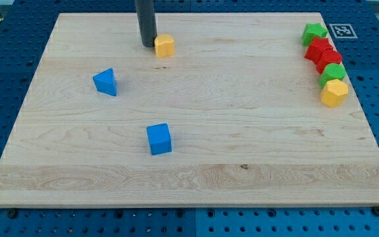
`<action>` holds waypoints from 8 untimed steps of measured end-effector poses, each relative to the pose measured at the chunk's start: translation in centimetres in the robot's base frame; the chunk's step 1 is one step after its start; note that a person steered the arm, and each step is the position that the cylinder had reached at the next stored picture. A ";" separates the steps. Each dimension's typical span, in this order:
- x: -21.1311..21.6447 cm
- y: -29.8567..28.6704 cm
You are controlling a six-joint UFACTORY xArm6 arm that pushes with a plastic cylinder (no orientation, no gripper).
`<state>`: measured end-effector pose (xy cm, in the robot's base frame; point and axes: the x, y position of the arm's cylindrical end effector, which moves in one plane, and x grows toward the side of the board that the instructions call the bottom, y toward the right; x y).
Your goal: Place heart at the center of the board
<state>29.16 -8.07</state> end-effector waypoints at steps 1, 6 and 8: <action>0.2 1.2; 0.9 3.5; 1.2 5.0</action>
<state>30.41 -3.02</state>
